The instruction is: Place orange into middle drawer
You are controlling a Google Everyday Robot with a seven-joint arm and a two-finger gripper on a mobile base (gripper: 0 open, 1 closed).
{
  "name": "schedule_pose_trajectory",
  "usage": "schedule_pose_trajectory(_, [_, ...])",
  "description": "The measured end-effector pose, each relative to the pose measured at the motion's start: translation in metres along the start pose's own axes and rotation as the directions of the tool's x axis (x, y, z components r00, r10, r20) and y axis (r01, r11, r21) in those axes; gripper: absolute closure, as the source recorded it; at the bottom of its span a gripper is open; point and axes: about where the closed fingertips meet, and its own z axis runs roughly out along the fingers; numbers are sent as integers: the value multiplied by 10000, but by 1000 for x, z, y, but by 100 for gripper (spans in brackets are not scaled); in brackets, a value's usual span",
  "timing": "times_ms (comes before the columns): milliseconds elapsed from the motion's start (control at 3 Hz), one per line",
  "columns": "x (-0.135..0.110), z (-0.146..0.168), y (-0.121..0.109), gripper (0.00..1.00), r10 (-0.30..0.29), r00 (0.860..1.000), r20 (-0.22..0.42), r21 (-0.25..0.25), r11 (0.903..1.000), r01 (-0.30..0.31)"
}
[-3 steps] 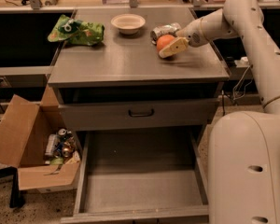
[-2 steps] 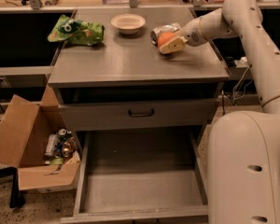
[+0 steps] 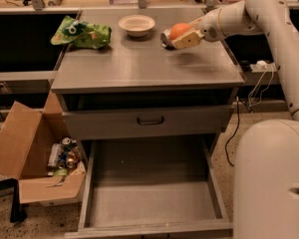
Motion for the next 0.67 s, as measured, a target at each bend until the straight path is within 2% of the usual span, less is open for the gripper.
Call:
schedule_pose_trajectory(333, [-19,-41,2,100,-442,9986,283,665,9969,423])
schedule_pose_trajectory(667, [-19,-41,2,100,-442,9986,283,661,9969,422])
